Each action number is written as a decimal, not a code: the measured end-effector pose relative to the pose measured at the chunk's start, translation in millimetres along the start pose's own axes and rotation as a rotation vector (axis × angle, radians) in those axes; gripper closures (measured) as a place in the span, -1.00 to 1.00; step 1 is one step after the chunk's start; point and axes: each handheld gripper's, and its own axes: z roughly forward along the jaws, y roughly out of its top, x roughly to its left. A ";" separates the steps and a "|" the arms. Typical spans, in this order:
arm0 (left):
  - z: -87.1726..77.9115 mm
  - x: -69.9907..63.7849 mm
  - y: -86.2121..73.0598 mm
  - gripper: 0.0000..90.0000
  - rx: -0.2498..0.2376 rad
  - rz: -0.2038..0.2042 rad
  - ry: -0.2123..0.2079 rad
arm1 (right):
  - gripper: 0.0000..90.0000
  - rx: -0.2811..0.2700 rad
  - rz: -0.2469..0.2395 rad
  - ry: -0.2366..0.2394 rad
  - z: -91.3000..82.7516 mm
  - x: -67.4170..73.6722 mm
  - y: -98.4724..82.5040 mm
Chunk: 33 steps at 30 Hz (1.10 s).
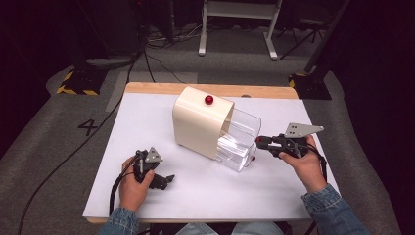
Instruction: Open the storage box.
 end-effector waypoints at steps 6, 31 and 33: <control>0.0 0.0 0.0 -1.00 0.000 0.000 0.000 | 0.56 0.022 -0.004 -0.017 1.0 0.4 -3.3; 0.0 0.1 -0.1 -1.00 -0.001 -0.001 -0.001 | 0.12 0.019 0.047 -0.061 -16.6 -6.9 -15.0; 0.0 0.1 -0.1 -1.00 -0.001 0.000 -0.001 | 0.07 0.009 0.063 -0.072 -24.8 -7.8 -16.4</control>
